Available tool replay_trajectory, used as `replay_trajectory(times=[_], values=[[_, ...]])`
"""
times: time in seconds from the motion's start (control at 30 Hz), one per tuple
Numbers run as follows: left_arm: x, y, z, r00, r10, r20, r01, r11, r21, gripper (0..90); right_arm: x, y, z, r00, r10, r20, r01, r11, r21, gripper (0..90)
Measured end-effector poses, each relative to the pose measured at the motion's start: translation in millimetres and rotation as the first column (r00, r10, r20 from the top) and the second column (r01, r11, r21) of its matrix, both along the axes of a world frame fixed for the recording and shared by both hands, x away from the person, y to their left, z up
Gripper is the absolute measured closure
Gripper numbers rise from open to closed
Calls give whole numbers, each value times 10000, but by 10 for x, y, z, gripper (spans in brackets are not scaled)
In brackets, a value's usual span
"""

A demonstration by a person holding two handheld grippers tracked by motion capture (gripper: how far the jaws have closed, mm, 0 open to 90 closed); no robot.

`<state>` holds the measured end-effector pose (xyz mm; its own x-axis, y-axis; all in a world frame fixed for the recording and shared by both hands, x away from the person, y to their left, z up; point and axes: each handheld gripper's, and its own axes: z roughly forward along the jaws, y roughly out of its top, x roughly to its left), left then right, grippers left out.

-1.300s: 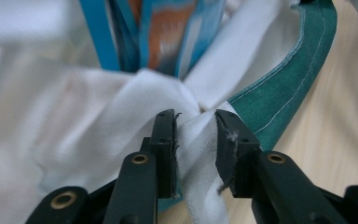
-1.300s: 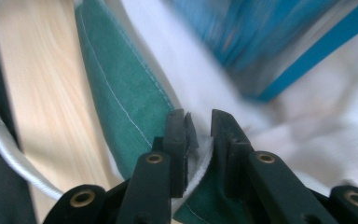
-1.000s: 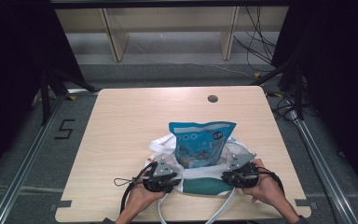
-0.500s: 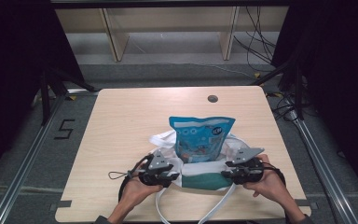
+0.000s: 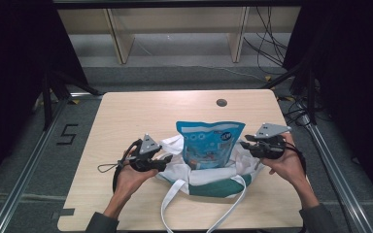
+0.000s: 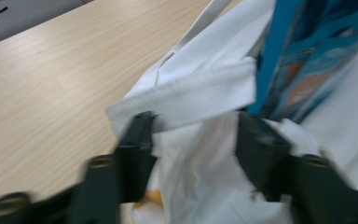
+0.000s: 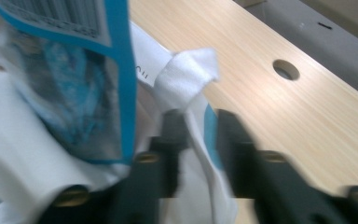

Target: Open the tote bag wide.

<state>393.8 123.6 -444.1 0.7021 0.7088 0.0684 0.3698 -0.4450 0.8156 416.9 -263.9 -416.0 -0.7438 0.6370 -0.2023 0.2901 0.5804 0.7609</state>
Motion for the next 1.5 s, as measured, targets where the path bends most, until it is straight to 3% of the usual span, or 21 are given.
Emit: replay_trajectory(times=[0.07,0.13,0.17,0.2,0.27,0.33,0.37,0.53,0.57,0.63,0.7,0.8,0.83,0.9,0.97,1.07,1.13,1.23,1.33,1.43,1.5], values=[[125,-35,12,9995,279,132,-277,9995,-138,749,94,19,-32,9995,-40,309,40,10000,-6,867],[293,-64,17,9990,288,342,-293,9995,149,835,196,23,-34,9986,-273,462,268,9996,125,887],[381,-85,-7,9990,357,285,-356,9994,-28,868,245,21,-38,9980,-459,439,451,9988,188,890],[458,-100,-54,9992,410,2,-410,9975,-573,880,292,27,-54,9974,-598,403,593,9981,140,890],[545,-119,-137,9968,576,-554,-654,9865,-1502,876,370,49,-128,9970,-691,335,697,9974,-165,890],[537,-63,-133,9951,433,-889,-594,9804,-1879,824,397,72,-197,9957,-903,199,910,9951,-386,890],[500,-5,-96,9954,308,-906,-463,9836,-1745,780,400,76,-225,9962,-874,69,876,9953,-420,889],[195,167,47,9959,-95,-900,-83,9808,-1948,635,408,29,-205,9969,-779,73,780,9969,-128,887],[149,176,59,9950,-403,-911,226,9819,-1881,631,407,36,-210,9966,-823,83,824,9965,-124,887],[75,146,54,9944,-466,-951,325,9889,-1451,585,408,39,-211,9965,-836,77,837,9964,-157,887],[60,93,12,9923,-731,-999,610,9910,-1188,522,399,40,-204,9965,-832,111,834,9964,-165,887],[135,0,-64,9962,-393,-776,368,9988,-339,530,390,41,-185,9971,-746,117,748,9970,-176,887],[180,-13,-81,9973,-283,-673,264,9992,-284,597,386,44,-181,9966,-818,17,818,9966,-81,888],[308,-35,-90,9994,18,-360,-46,9969,-784,771,398,36,-184,9971,-739,197,742,9971,-186,888],[415,-36,-110,9994,256,-228,-270,9974,-666,855,409,26,-195,9960,-894,45,894,9960,19,889],[582,-45,-302,9965,610,-571,-645,9960,-614,874,442,10,-259,9957,-919,-83,919,9958,25,891],[709,-55,-489,9906,848,-1075,-933,9927,-766,874,468,21,-344,9946,-1002,-284,998,9949,-125,890],[786,-59,-618,9800,930,-1761,-1129,9879,-1063,874,516,30,-521,9915,-1108,-686,1076,9930,-483,890],[783,-44,-626,9821,674,-1762,-815,9939,-744,872,535,30,-631,9854,-1301,-1098,1273,9913,-324,890],[746,-64,-688,9786,936,-1831,-1147,9875,-1085,871,550,4,-714,9816,-1305,-1394,1304,9914,-99,889],[740,-48,-620,9815,936,-1669,-1059,9922,-661,844,559,-3,-753,9816,-1333,-1366,1340,9910,-38,887]])
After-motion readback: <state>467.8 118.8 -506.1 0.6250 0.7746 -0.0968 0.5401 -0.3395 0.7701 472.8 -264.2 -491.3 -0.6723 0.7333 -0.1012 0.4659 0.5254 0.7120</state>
